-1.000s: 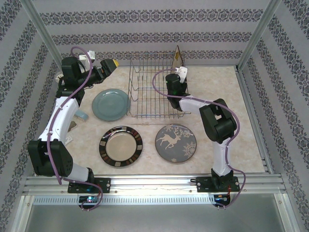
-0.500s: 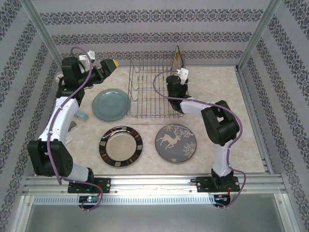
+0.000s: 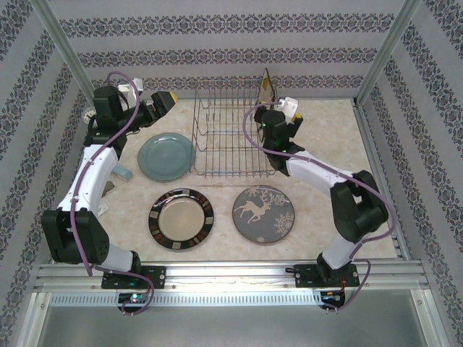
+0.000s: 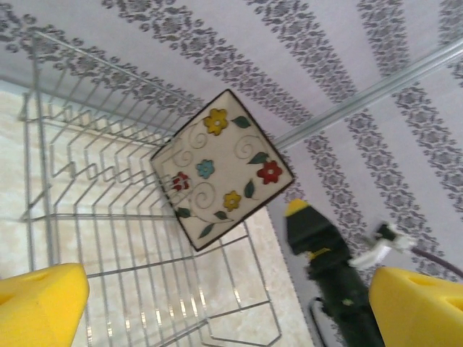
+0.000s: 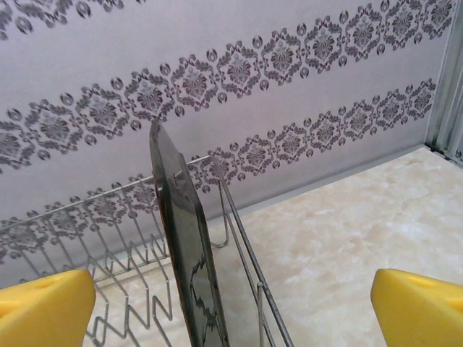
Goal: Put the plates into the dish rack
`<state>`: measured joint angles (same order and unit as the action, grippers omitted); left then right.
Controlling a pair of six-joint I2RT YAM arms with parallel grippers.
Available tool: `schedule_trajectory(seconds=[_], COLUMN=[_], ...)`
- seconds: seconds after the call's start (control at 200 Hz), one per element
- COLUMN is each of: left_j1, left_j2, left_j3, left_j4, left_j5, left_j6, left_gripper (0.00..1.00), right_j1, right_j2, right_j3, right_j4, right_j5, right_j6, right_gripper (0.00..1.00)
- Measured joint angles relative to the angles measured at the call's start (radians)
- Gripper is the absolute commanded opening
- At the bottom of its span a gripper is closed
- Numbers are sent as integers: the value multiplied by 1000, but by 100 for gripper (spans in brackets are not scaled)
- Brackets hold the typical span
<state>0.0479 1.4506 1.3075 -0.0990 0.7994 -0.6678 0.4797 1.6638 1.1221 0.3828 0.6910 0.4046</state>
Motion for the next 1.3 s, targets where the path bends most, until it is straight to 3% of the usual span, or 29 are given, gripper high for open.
schedule_trajectory(seconds=[0.225, 0.38, 0.615, 0.814, 1.109, 1.184, 1.304], left_j1=[0, 0, 0, 0, 0, 0, 0], left_j2=[-6, -14, -15, -15, -1, 11, 26], left_j3=[30, 35, 39, 44, 45, 45, 45], left_j4=[-145, -180, -198, -217, -225, -225, -226], left_j5=[-143, -176, -189, -208, -209, -208, -206], left_j6=[113, 135, 146, 165, 167, 167, 167], left_gripper=[100, 100, 100, 100, 100, 100, 100], right_j1=[-81, -158, -212, -227, -229, -229, -229], right_j2=[-180, -228, -201, -45, 505, 578, 620], right_j3=[-10, 25, 261, 650, 1606, 1670, 1610], right_j4=[-271, -448, -752, -950, -1332, -1378, -1407], right_j5=[-146, -276, -473, -571, -603, -603, -603], right_j6=[86, 96, 86, 44, -4, -3, 5], right_gripper=[98, 98, 94, 87, 83, 83, 82])
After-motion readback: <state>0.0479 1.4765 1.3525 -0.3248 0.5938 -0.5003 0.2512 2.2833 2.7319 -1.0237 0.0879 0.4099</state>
